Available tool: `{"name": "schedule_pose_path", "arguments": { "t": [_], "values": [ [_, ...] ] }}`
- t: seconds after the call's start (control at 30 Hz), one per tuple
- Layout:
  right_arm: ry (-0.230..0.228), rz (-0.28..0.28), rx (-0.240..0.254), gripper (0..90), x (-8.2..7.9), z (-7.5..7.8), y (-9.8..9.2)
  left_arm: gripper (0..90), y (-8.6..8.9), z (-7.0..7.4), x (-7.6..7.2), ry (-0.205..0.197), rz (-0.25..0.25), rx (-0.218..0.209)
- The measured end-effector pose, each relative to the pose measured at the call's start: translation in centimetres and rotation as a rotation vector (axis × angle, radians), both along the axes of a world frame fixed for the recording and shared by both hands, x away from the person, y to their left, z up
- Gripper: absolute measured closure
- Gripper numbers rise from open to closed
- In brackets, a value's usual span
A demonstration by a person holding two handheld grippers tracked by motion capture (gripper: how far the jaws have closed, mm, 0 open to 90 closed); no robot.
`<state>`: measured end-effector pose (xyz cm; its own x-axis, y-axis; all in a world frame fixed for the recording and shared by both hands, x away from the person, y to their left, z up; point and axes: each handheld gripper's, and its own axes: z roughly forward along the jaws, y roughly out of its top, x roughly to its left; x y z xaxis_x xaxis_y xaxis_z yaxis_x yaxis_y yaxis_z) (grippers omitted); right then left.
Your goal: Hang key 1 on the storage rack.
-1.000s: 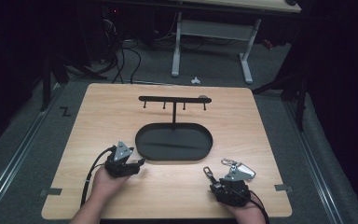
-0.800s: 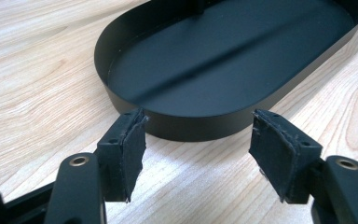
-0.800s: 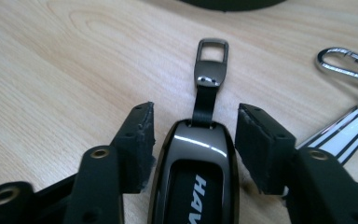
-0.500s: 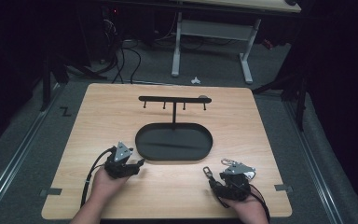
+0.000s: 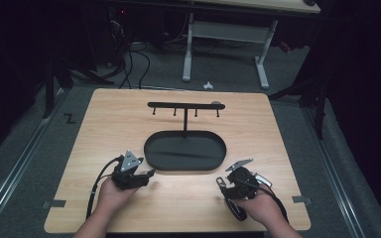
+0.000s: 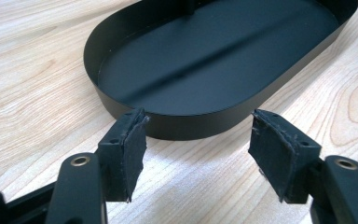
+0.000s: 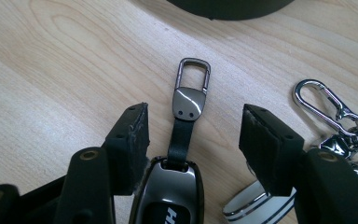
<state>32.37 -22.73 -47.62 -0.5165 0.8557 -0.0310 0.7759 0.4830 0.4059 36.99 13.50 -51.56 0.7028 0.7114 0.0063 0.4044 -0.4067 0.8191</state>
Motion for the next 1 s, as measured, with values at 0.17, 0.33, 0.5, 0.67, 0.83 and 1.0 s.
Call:
{"name": "schedule_pose_path", "arguments": {
  "t": [0.17, 0.33, 0.5, 0.67, 0.83, 1.0],
  "values": [
    [0.054, 0.019, -0.051, 43.3, 0.8, 0.1, 0.9, 36.5, 0.1, 0.0, 0.1, 0.001, 0.001, -0.008],
    [0.103, 0.038, -0.098, 42.2, 1.5, 0.3, 1.7, 36.5, 0.2, 0.1, 0.2, 0.001, 0.004, -0.013],
    [0.165, 0.032, -0.121, 43.8, 2.0, 0.1, 1.9, 36.5, 0.1, 0.0, 0.2, 0.002, 0.002, -0.011],
    [0.243, 0.013, -0.151, 48.1, 2.7, -0.2, 1.9, 36.5, 0.1, 0.0, 0.2, 0.001, 0.002, -0.012],
    [0.296, 0.001, -0.144, 51.3, 3.2, -0.5, 1.9, 36.5, 0.0, -0.1, 0.3, 0.001, 0.0, -0.009],
    [0.33, -0.024, -0.161, 54.6, 3.7, -0.7, 1.9, 36.5, -0.1, 0.0, 0.2, -0.005, -0.007, -0.008]
  ]
}}
